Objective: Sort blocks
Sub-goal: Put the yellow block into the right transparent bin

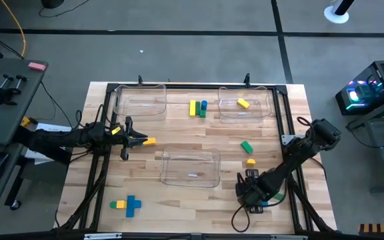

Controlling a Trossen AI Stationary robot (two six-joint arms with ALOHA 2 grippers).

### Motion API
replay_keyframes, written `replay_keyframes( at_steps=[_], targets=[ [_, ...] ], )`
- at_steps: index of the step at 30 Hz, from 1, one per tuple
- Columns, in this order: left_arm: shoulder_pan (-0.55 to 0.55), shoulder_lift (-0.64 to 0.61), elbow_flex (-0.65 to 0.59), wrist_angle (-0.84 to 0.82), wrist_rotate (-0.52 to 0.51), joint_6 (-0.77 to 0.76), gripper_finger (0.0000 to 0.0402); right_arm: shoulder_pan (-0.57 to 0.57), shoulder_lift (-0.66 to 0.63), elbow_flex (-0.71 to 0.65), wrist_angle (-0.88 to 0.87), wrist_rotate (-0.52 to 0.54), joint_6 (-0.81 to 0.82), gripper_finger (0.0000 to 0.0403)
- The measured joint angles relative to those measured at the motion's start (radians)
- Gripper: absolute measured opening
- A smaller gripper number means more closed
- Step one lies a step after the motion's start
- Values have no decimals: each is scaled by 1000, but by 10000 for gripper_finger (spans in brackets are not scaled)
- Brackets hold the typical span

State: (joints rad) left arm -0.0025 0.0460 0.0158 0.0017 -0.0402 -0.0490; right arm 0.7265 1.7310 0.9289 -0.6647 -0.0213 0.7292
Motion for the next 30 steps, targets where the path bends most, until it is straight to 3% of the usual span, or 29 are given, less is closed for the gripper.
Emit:
replay_keyframes(
  at_steps=[5, 10, 18, 26, 30],
  targets=[
    [0, 0, 0, 0, 0, 0, 44, 0, 0, -22, 7, 16, 55, 216],
    [0, 0, 0, 0, 0, 0, 44, 0, -1, -5, -20, 14, 57, 159],
    [0, 0, 0, 0, 0, 0, 44, -7, -67, 97, -194, 54, -5, 155],
    [0, 0, 0, 0, 0, 0, 44, -98, -292, 188, -472, 239, 31, 155],
    [0, 0, 0, 0, 0, 0, 44, -218, -412, 237, -514, 449, 75, 155]
  ],
)
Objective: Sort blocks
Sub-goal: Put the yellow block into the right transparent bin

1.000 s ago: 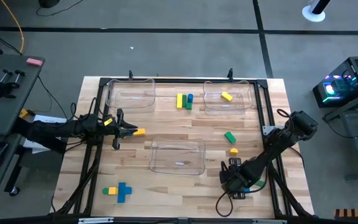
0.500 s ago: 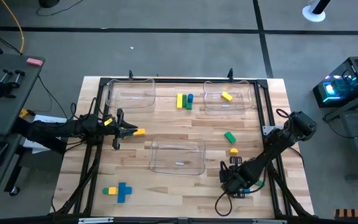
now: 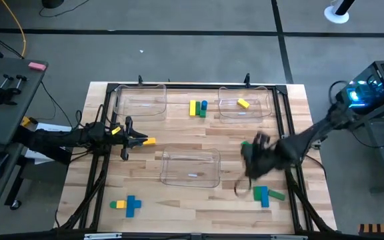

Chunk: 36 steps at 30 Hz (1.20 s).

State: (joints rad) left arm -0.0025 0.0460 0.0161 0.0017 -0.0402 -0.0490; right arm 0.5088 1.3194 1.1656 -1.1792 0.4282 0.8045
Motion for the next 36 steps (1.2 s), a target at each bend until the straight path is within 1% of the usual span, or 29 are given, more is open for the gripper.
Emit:
replay_keyframes(
  at_steps=[3, 5, 6, 8, 10, 12, 15, 17, 18, 20, 22, 25, 28, 30, 32, 36],
  targets=[
    [0, 0, 0, 0, 0, 0, 44, -132, -73, 23, 16, 151, -14, 155],
    [0, 0, 0, 0, 0, 0, 44, -251, -106, 27, 31, 217, -47, 155],
    [0, 0, 0, 0, 0, 0, 44, -316, -117, 27, 37, 234, -66, 155],
    [0, 0, 0, 0, 0, 0, 44, -464, -121, 27, 46, 228, -106, 155],
    [0, 0, 0, 0, 0, 0, 44, -606, -111, 23, 59, 189, -153, 155],
    [0, 0, 0, 0, 0, 0, 44, -734, -101, 13, 89, 110, -193, 158],
    [0, 0, 0, 0, 0, 0, 44, -885, -81, -3, 148, -69, -263, 192],
    [0, 0, 0, 0, 0, 0, 44, -947, -72, -10, 171, -157, -293, 221],
    [0, 0, 0, 0, 0, 0, 44, -967, -70, -11, 186, -186, -311, 234],
    [0, 0, 0, 0, 0, 0, 44, -993, -69, -11, 219, -210, -334, 253],
    [0, 0, 0, 0, 0, 0, 44, -996, -69, -11, 272, -232, -342, 265],
    [0, 0, 0, 0, 0, 0, 44, -978, -68, -11, 389, -297, -261, 269],
    [0, 0, 0, 0, 0, 0, 44, -929, -24, -9, 625, -321, -146, 270],
    [0, 0, 0, 0, 0, 0, 44, -901, 50, 8, 743, -343, -93, 271],
    [0, 0, 0, 0, 0, 0, 44, -875, 155, 60, 801, -350, -55, 271],
    [0, 0, 0, 0, 0, 0, 44, -839, 381, 243, 774, -331, -46, 271]
  ],
)
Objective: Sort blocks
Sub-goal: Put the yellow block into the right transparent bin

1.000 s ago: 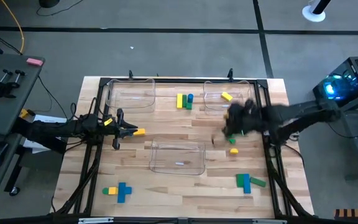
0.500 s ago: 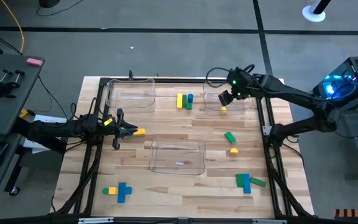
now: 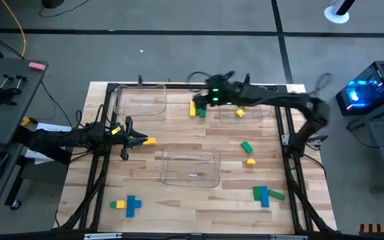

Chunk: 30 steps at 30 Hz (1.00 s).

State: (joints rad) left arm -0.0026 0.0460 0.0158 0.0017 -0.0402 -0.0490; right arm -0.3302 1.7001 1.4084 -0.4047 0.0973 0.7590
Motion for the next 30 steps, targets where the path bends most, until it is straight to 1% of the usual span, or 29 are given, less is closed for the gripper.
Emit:
replay_keyframes(
  at_steps=[3, 6, 8, 10, 11, 13, 16, 17, 18, 19, 21, 23, 28, 30],
  targets=[
    [0, 0, 0, 0, 0, 0, 44, 12, 156, 151, -111, 30, -8, 271],
    [0, 0, 0, 0, 0, 0, 44, 13, 288, 267, -202, 40, -39, 265],
    [0, 0, 0, 0, 0, 0, 44, 16, 357, 323, -232, 32, -67, 254],
    [0, 0, 0, 0, 0, 0, 44, 16, 416, 369, -259, 25, -101, 229],
    [0, 0, 0, 0, 0, 0, 44, 16, 443, 389, -273, 23, -107, 211],
    [0, 0, 0, 0, 0, 0, 44, 16, 492, 421, -302, 16, -118, 157],
    [0, 0, 0, 0, 0, 0, 44, 19, 550, 455, -315, 13, -157, 47],
    [0, 0, 0, 0, 0, 0, 44, 22, 563, 463, -314, 14, -173, 25],
    [0, 0, 0, 0, 0, 0, 44, 23, 572, 473, -313, 22, -181, 17],
    [0, 0, 0, 0, 0, 0, 44, 25, 581, 480, -315, 44, -181, 18],
    [0, 0, 0, 0, 0, 0, 44, 29, 594, 490, -346, 102, -190, 16],
    [0, 0, 0, 0, 0, 0, 44, 29, 602, 490, -370, 152, -218, 5],
    [0, 0, 0, 0, 0, 0, 44, 29, 610, 492, -394, 178, -244, 2],
    [0, 0, 0, 0, 0, 0, 44, 29, 612, 483, -373, 184, -244, 2]
  ],
)
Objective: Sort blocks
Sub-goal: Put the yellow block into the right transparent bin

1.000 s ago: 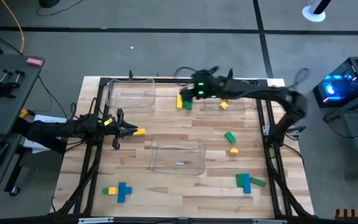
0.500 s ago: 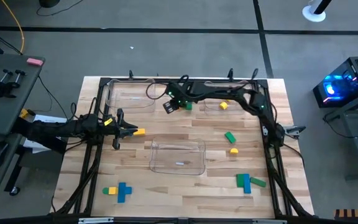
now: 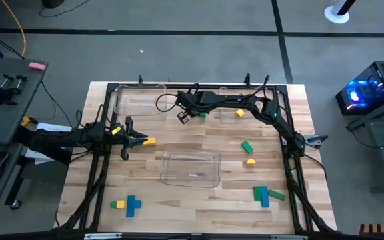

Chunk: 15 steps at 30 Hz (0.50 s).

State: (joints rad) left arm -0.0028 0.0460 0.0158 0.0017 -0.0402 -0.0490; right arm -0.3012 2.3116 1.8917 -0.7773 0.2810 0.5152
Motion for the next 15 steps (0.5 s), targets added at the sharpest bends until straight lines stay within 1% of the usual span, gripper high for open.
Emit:
replay_keyframes(
  at_steps=[10, 15],
  targets=[
    [0, 0, 0, 0, 0, 0, 44, 3, 18, -8, -16, 0, -58, 1],
    [0, 0, 0, 0, 0, 0, 44, 28, 29, -7, -22, 2, -182, 1]
  ],
)
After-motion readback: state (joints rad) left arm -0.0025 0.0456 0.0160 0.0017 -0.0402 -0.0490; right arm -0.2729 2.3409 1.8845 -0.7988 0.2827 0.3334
